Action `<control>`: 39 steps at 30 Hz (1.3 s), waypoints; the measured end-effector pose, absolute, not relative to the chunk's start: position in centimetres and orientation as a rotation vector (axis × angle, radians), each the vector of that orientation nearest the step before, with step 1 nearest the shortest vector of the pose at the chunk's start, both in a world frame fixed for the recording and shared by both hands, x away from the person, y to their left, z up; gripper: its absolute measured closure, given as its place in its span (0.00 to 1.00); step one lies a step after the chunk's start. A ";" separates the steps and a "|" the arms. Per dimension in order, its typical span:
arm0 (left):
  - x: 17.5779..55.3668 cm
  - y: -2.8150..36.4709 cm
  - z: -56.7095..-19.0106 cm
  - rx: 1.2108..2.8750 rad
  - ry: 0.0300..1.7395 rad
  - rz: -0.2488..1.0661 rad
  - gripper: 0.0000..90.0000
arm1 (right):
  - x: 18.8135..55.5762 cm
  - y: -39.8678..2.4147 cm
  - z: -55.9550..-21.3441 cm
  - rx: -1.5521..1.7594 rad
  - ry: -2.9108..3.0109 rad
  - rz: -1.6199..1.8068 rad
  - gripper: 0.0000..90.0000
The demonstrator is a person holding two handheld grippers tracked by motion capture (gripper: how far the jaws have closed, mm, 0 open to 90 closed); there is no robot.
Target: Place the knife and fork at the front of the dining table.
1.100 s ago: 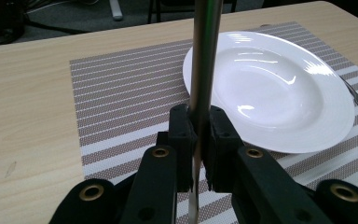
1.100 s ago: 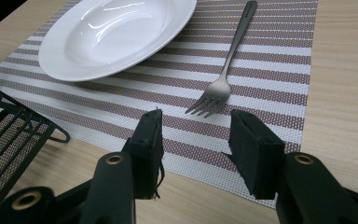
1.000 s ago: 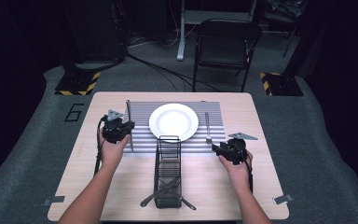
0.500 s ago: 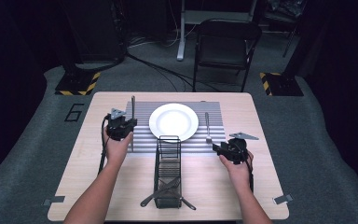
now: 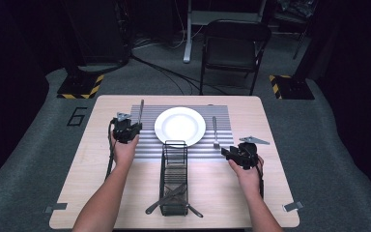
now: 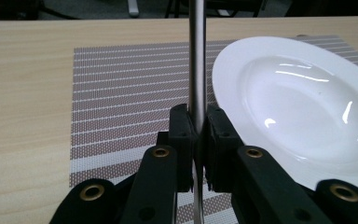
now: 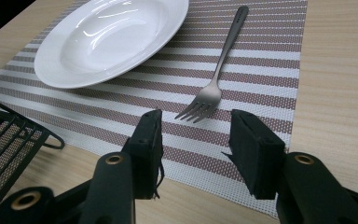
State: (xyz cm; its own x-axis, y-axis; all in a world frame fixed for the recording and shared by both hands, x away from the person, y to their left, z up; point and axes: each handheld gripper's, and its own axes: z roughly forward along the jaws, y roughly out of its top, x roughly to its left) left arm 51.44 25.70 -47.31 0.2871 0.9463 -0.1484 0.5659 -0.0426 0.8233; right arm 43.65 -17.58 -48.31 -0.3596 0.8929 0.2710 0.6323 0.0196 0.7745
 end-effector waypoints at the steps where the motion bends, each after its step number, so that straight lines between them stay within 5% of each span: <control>1: 51.6 25.7 -47.4 1.715 1.399 0.565 0.92 | 43.7 -17.6 -48.3 1.571 2.006 1.260 0.60; 39: 57.1 22.9 -48.6 1.636 1.774 0.510 0.92 | 43.6 -17.9 -48.2 1.567 1.999 1.295 0.61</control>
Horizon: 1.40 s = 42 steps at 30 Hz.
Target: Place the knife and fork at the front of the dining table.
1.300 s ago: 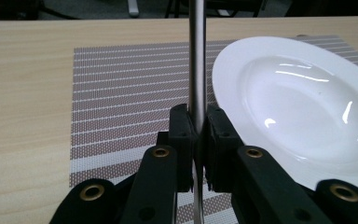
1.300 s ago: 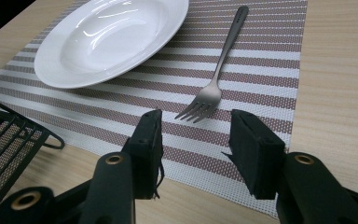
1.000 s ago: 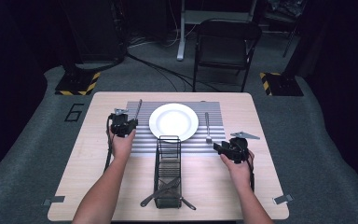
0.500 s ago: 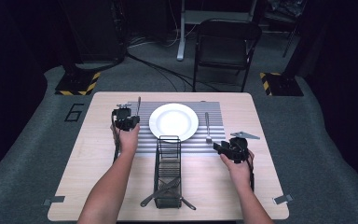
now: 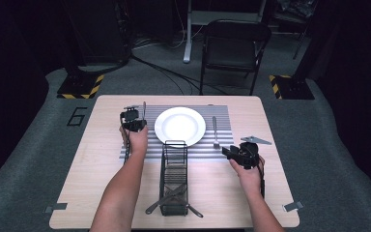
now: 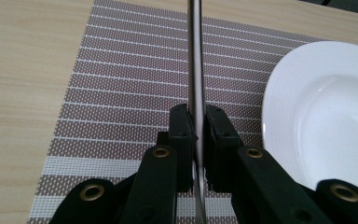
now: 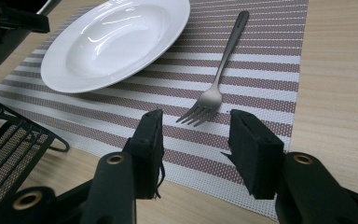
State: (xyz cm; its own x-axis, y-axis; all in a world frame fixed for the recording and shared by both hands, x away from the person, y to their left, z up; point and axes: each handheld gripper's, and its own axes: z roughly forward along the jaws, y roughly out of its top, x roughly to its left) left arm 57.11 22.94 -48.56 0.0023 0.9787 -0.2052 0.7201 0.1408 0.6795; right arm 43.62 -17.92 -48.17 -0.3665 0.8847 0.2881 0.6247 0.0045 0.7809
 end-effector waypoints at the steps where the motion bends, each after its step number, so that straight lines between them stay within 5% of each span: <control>1: 57.3 23.0 -48.7 1.647 1.771 0.511 0.92 | 43.6 -17.9 -48.2 1.563 2.001 1.297 0.61; 42: 58.9 23.3 -50.7 1.710 1.786 0.484 0.89 | 43.7 -17.2 -48.3 1.540 2.033 1.295 0.61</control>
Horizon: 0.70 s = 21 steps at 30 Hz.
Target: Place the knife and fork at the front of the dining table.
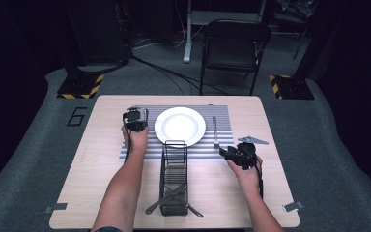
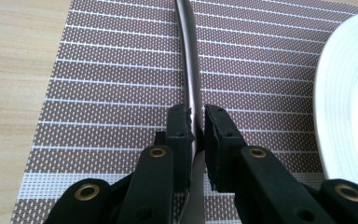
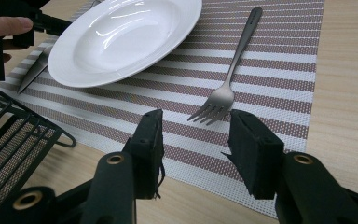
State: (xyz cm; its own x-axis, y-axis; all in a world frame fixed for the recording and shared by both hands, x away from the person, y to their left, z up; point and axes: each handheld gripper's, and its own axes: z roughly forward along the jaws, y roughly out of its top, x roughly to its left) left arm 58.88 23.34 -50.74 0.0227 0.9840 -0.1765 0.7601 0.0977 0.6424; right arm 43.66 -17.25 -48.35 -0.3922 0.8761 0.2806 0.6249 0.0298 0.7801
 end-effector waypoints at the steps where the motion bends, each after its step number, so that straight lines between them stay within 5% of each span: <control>1: 58.9 23.3 -50.7 1.712 1.784 0.485 0.89 | 43.7 -17.3 -48.4 1.542 2.033 1.294 0.61; 21: 57.8 24.6 -49.1 1.708 1.737 0.452 0.74 | 43.6 -16.9 -48.4 1.524 2.048 1.285 0.61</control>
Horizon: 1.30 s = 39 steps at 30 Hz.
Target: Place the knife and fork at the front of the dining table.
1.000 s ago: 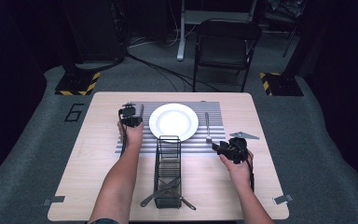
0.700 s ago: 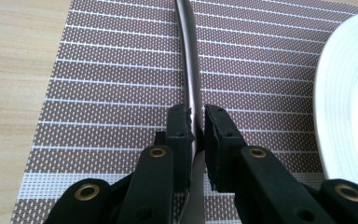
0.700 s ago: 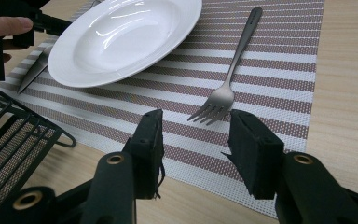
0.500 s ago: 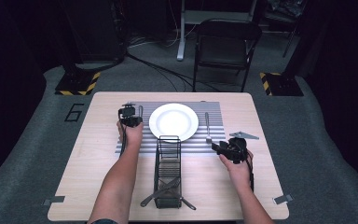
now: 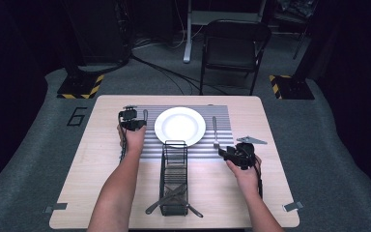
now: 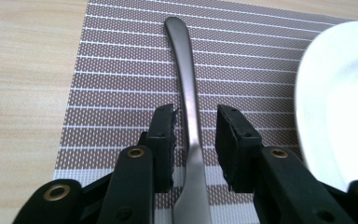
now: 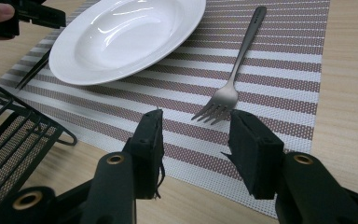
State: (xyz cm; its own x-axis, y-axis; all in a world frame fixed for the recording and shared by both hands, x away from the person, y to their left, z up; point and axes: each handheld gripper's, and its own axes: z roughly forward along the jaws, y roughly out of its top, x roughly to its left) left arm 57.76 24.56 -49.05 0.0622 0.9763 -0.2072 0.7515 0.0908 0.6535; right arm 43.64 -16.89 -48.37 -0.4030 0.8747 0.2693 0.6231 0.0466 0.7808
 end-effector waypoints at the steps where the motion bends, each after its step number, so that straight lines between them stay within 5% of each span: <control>1: 57.6 24.7 -48.9 1.710 1.730 0.451 0.74 | 43.6 -16.9 -48.4 1.524 2.050 1.282 0.61; 19: 54.1 26.6 -45.9 1.728 1.580 0.449 0.56 | 43.4 -16.6 -48.1 1.502 2.044 1.279 0.61; 39: 49.3 29.0 -42.2 1.773 1.428 0.489 0.51 | 43.3 -16.8 -48.1 1.483 2.059 1.242 0.59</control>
